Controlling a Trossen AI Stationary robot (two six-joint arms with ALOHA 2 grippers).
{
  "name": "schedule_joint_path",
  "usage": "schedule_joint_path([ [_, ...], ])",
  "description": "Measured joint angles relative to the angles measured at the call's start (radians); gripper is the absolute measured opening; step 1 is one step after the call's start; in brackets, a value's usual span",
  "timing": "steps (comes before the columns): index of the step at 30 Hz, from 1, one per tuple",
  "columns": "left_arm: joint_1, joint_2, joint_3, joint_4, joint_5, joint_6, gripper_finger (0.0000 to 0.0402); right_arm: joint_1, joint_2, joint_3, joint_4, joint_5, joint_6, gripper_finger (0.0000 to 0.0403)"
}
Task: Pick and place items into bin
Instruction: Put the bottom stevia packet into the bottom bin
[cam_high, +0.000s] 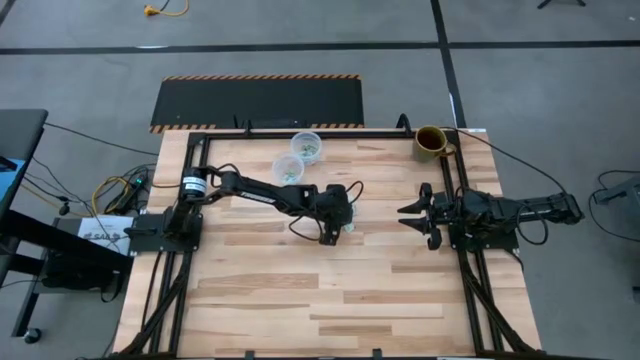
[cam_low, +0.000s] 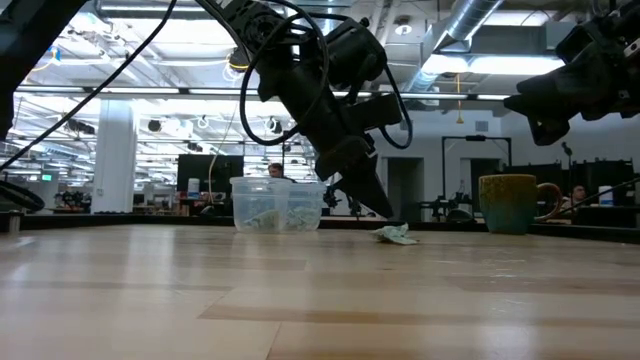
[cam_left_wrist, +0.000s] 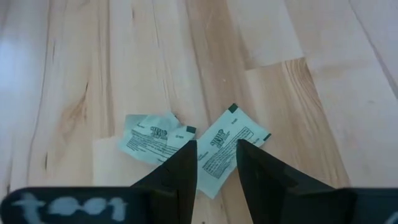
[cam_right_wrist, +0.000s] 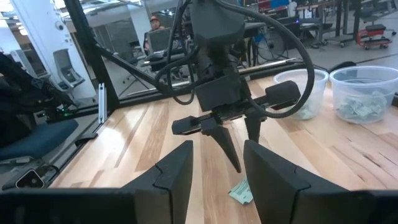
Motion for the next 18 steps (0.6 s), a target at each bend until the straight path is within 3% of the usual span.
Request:
schedule_joint_path([
  [18,0.01,0.001,0.0,-0.031,-0.008,0.04,0.0102,0.0,0.0,0.0,0.0,0.0,0.0,0.0136],
])
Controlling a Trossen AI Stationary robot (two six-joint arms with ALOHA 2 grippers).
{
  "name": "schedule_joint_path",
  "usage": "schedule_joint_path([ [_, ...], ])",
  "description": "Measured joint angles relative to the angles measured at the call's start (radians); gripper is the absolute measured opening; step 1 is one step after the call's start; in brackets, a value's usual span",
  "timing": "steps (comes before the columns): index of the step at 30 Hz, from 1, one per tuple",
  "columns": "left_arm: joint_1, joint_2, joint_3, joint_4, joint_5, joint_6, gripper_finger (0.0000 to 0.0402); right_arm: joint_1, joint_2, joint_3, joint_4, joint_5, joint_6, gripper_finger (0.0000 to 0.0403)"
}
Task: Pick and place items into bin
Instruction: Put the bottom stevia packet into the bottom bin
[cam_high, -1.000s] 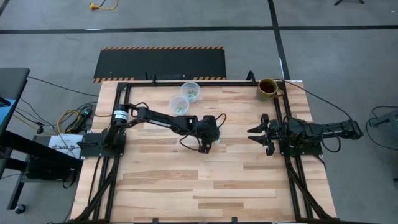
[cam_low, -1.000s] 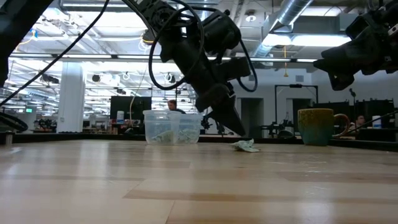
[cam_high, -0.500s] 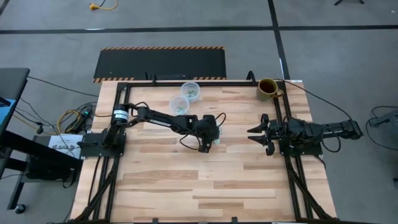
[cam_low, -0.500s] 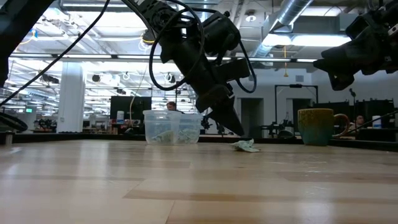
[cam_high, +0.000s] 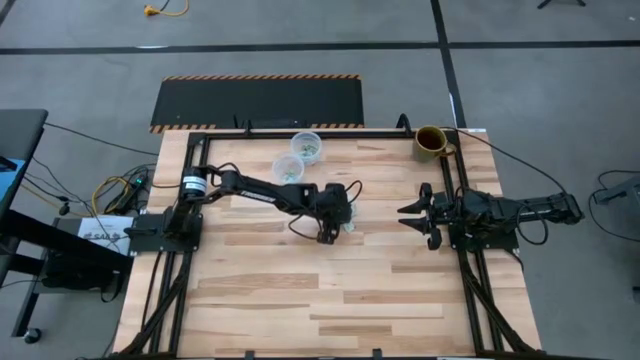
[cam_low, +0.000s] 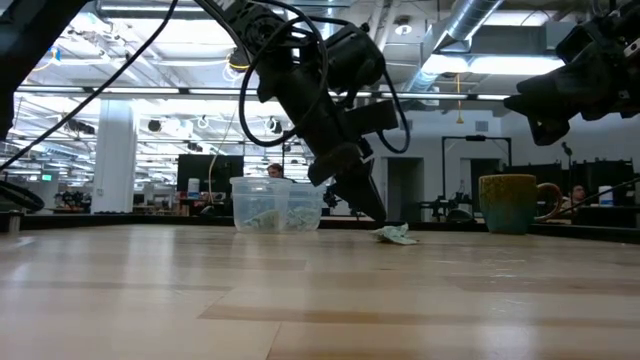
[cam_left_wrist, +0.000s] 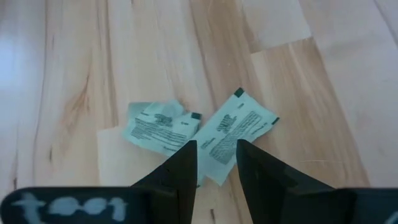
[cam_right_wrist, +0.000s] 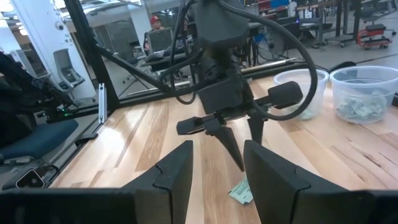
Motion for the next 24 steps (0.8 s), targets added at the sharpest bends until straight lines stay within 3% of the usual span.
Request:
schedule_joint_path([
  [13,0.008,0.001,0.0,0.005,0.033,0.023,0.0102,0.0,0.0,0.0,0.0,0.0,0.0,0.0136],
  [18,0.004,0.061,0.001,0.019,0.054,0.016,0.0102,0.0,0.0,0.0,-0.002,0.0,0.0,0.0136],
  [24,-0.008,0.089,0.005,0.043,0.049,-0.061,0.0102,0.0,0.002,0.0,-0.002,-0.001,0.0,0.0136],
])
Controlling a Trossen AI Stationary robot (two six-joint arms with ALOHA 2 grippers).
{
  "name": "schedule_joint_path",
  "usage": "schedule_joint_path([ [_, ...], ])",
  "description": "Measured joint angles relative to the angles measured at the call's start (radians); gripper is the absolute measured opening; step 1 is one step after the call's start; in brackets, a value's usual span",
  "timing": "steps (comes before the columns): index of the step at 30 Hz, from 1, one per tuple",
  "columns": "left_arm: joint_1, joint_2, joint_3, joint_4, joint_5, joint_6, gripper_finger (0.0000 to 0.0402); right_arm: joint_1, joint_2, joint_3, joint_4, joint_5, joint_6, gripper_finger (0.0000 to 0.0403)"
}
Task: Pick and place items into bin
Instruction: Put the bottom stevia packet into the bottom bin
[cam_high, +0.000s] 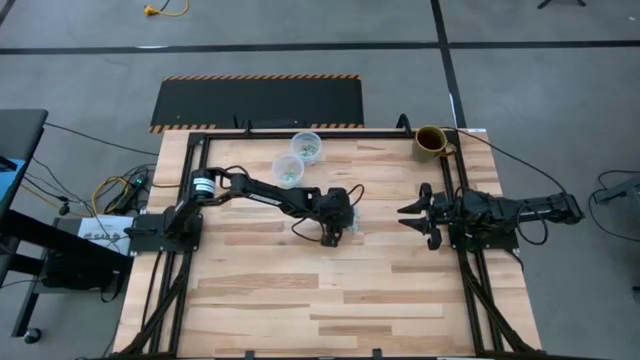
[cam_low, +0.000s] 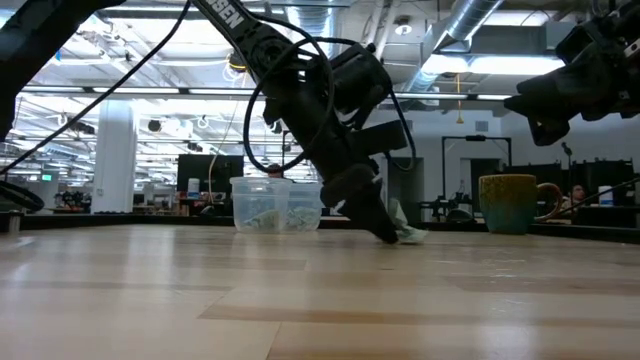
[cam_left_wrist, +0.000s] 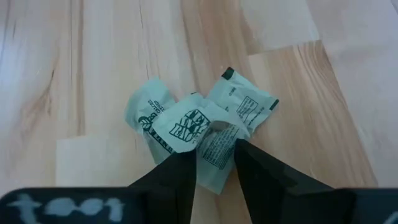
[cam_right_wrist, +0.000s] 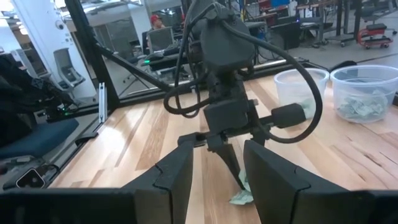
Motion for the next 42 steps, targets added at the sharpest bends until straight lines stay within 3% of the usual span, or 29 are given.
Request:
schedule_joint_path([
  [7,-0.003,-0.001,-0.002,0.0,-0.001,-0.045,0.0091,0.0,0.001,0.0,-0.001,0.0,0.0,0.0136],
  [17,-0.024,0.0,-0.003,-0.007,-0.009,-0.085,0.0007,0.0,0.001,0.0,-0.003,0.0,0.0,0.0136],
  [33,-0.04,-0.103,-0.009,0.008,-0.134,-0.076,0.0,0.0,0.001,0.0,0.001,0.002,0.0,0.0136],
  [42,-0.04,-0.14,-0.007,0.037,-0.146,-0.059,0.0,0.0,0.001,0.0,0.002,0.002,0.0,0.0136],
])
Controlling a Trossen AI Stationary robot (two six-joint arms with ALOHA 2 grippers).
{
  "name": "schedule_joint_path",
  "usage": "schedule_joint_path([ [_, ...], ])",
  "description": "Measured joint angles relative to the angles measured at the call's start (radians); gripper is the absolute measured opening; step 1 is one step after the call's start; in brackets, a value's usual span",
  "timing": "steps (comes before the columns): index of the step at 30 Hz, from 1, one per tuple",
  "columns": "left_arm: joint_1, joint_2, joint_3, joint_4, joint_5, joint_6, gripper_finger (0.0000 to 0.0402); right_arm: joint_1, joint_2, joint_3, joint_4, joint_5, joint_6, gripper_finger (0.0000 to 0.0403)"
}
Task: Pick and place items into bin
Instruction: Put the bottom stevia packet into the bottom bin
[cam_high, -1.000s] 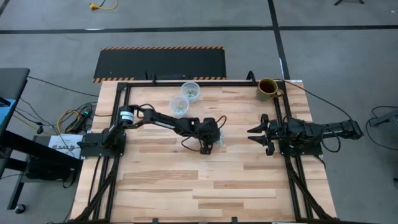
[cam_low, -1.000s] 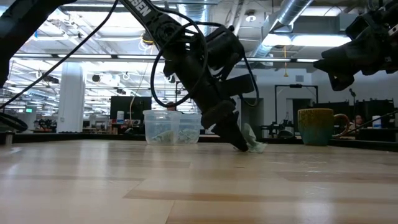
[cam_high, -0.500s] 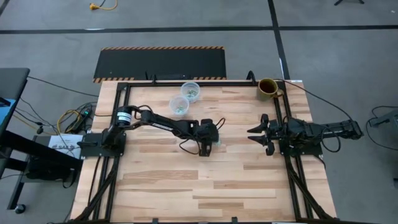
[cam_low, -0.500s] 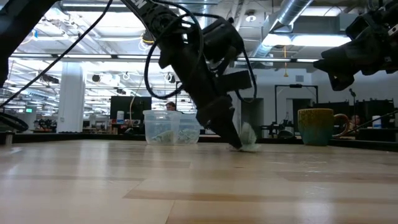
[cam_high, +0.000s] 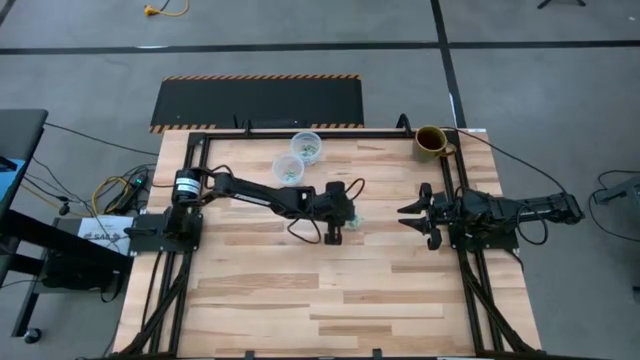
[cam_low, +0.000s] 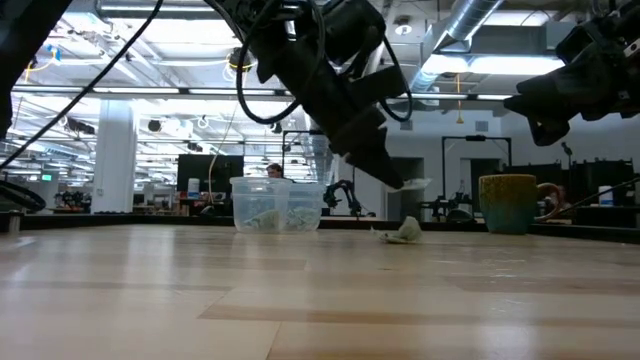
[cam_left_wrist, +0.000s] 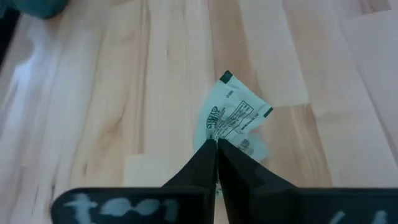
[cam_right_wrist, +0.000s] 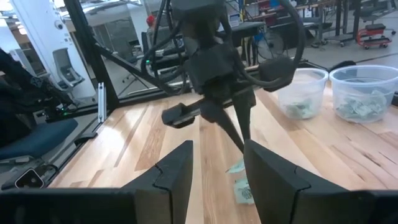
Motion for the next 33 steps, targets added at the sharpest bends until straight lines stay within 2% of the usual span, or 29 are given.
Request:
schedule_joint_path([
  [4,-0.003,-0.021,0.0,-0.008,-0.054,0.01,0.0,0.0,0.0,0.0,0.0,0.0,0.0,0.0136],
  [7,-0.004,-0.056,0.0,-0.063,-0.156,0.046,0.0,0.0,0.0,0.0,0.0,0.0,0.0,0.0136],
  [12,0.004,-0.161,0.001,-0.284,-0.369,0.064,0.0,0.0,0.0,0.0,0.001,0.0,0.0,0.0136],
  [15,0.031,-0.223,0.001,-0.436,-0.444,0.041,0.0,0.0,0.0,0.0,0.0,0.0,0.0,0.0136],
  [19,0.096,-0.296,-0.038,-0.564,-0.458,-0.036,0.0,0.0,0.0,0.0,-0.001,-0.001,0.0,0.0136],
  [28,0.187,-0.416,-0.238,-0.543,-0.435,-0.062,0.0,0.0,0.0,0.0,0.0,-0.001,0.0,0.0136],
  [33,0.202,-0.436,-0.285,-0.525,-0.425,-0.016,0.0,0.0,0.0,0.0,0.0,-0.001,0.0,0.0136],
])
